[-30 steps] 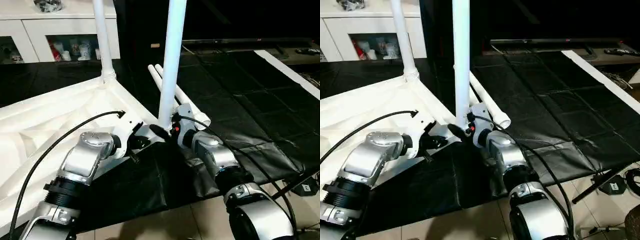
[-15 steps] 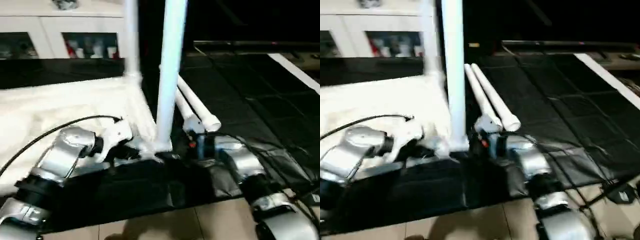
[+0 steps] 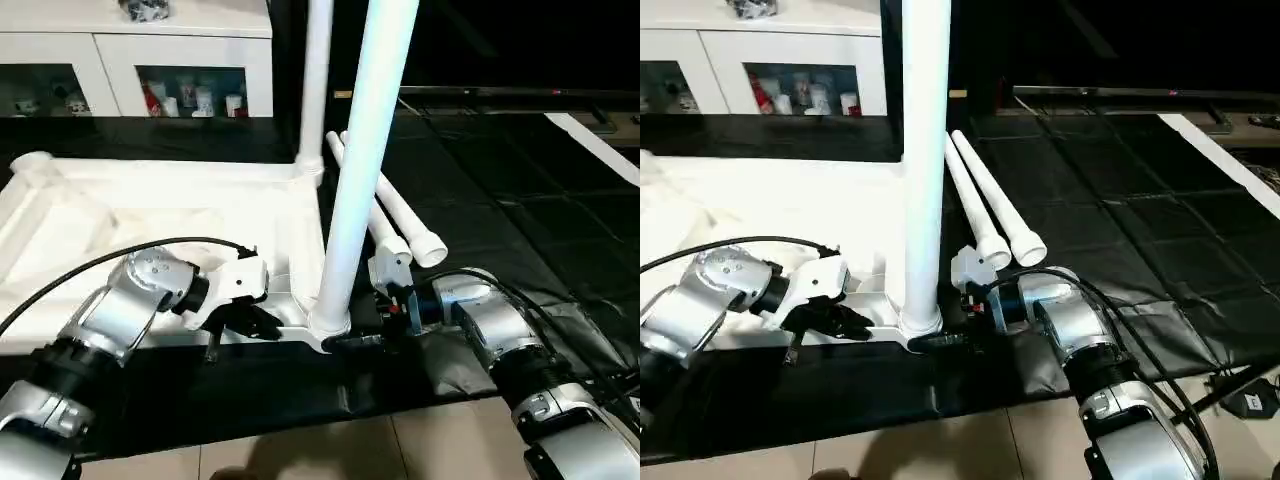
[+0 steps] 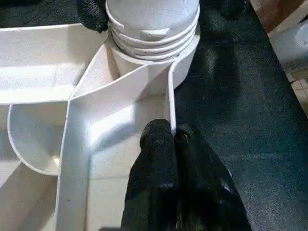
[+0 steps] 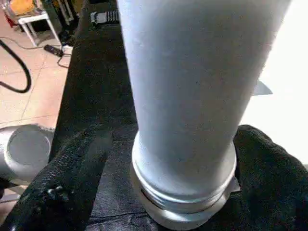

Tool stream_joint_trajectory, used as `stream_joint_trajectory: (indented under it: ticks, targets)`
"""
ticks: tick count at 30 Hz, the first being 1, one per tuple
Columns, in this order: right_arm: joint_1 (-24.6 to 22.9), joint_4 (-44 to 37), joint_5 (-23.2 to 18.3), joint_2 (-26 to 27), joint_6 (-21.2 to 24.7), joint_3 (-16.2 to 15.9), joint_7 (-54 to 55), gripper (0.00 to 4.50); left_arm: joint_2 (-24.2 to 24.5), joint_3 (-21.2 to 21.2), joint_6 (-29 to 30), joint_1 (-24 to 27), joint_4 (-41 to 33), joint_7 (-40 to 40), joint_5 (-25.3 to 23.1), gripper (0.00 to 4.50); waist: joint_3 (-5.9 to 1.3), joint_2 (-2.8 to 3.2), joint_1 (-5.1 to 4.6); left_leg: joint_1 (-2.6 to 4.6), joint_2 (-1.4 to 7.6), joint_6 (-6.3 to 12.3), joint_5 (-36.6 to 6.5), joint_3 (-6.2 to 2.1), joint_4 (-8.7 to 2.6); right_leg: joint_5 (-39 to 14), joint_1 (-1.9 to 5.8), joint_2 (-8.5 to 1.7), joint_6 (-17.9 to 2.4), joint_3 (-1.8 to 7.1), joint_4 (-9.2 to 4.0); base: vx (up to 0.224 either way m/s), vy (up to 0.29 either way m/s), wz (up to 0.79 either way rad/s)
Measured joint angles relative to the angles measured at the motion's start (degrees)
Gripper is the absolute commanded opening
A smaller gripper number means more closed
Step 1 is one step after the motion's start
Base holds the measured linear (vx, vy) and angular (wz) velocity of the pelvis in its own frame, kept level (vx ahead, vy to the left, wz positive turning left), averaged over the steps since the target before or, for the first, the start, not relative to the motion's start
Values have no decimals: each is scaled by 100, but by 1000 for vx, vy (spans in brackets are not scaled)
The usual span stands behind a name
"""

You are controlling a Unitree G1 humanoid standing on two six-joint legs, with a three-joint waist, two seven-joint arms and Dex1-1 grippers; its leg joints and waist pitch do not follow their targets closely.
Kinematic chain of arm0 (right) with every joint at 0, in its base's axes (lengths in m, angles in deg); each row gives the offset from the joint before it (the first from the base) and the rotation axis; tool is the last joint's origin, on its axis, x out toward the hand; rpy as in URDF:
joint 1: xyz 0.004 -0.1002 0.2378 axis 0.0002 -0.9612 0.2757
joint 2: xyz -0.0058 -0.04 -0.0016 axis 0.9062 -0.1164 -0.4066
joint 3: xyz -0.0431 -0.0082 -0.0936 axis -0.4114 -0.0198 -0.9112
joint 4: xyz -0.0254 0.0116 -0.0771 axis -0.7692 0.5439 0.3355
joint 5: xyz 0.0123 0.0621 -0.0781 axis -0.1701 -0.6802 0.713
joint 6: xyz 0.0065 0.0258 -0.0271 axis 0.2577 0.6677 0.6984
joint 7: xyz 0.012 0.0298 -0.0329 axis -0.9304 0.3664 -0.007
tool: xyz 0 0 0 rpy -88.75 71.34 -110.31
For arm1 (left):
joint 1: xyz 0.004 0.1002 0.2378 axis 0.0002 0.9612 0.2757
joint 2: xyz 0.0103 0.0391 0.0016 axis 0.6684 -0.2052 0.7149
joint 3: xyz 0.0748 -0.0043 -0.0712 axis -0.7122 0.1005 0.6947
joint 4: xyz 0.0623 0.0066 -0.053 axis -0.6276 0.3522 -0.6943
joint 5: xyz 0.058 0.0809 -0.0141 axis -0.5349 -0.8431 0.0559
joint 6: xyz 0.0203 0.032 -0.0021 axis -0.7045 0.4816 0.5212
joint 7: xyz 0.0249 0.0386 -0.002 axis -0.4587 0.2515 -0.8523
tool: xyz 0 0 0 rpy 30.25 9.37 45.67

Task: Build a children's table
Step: Rotate leg to tighten

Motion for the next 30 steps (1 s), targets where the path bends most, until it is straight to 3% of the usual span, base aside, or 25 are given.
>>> stream_joint_trajectory:
  ticks: [5,15,26,30]
  targets:
    - [0,6,-10,14,0,0,-88,339,-1,-60,-185,-38,73,89,5,0,0,0,55,0,0,0,0,0,-1,-2,-1,0,4,0,0,0,0,0]
    - [-1,48,-79,32,23,7,-145,272,-1,-64,-323,-47,170,213,17,0,0,0,70,1,0,0,0,1,-1,-3,0,0,4,1,0,0,0,0]
    - [-52,44,-163,56,94,32,-228,263,-5,-62,-366,-51,232,293,57,0,0,0,71,1,1,0,0,2,0,-5,0,0,7,1,0,0,0,0]
    - [-229,14,-321,235,396,295,38,263,-171,54,83,-50,231,134,78,0,-1,1,83,7,1,0,0,2,0,-4,10,-2,5,1,3,0,0,0]
